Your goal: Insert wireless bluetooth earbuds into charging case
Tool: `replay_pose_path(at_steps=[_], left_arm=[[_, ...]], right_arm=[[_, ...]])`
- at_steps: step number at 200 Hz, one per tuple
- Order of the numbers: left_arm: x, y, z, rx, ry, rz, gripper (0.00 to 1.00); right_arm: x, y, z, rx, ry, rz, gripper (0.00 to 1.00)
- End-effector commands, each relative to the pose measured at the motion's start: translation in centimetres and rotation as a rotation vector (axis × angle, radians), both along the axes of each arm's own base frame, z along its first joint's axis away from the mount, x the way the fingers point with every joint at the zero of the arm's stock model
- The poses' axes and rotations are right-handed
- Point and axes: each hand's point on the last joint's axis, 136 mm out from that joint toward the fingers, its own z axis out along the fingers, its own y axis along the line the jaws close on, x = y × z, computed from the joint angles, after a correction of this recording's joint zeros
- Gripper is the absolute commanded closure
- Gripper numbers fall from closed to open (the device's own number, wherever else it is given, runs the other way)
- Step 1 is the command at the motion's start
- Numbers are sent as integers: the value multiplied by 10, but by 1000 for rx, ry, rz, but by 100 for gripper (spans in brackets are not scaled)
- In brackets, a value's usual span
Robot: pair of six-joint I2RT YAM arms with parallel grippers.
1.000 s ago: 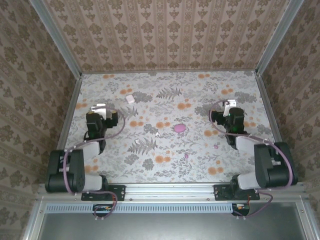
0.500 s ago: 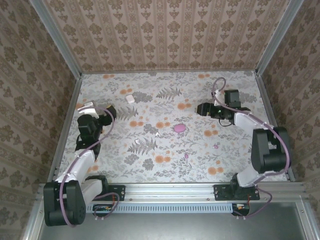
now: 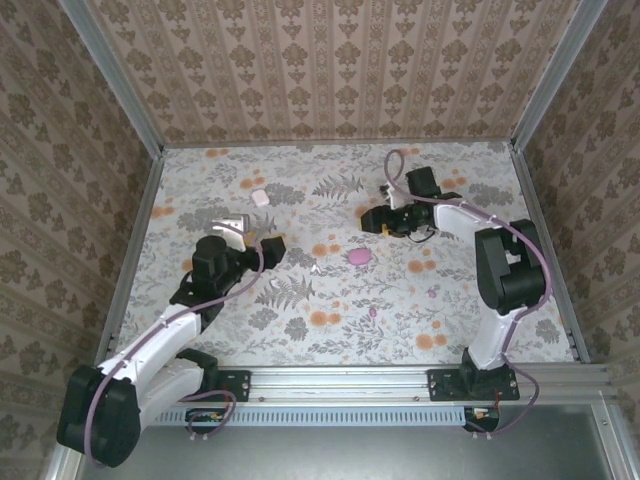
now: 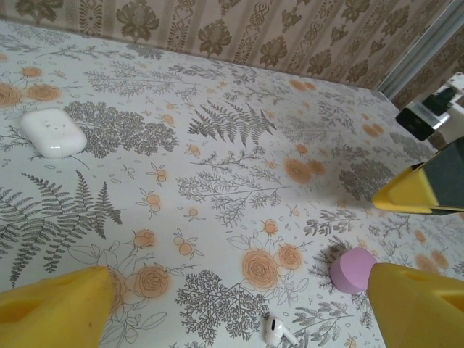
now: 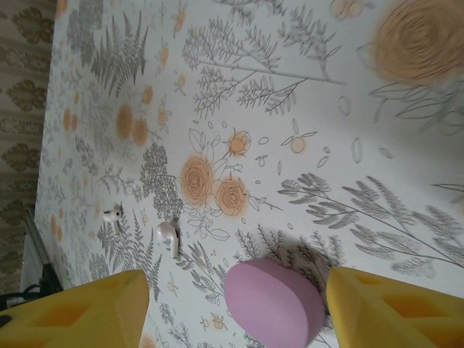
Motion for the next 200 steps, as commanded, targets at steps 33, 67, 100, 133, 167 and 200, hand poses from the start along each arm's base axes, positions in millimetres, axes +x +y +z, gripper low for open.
replay_pose_path(at_steps=[33,67,100,133,167,200], left_arm=[[-6,4,-11,23,35,30,8],[-11,5,-8,28,34,23,7],[-15,10,-6,37,25,34,6],[-15,12,-4,47,9,43,5],[-12,11,-2,60,6,43,5],[-7,9,-2,62,12,40,5]], right_arm=[[-9,35,-29,-43,78,95,32],[-12,39,-38,-90,93,140,33],[-24,36,-43,-100,107,161,34],[-41,32,-44,-107,109,184,35],[-57,29,-40,-113,99,199,36],[-68,21,-47,-198,60,196,35]])
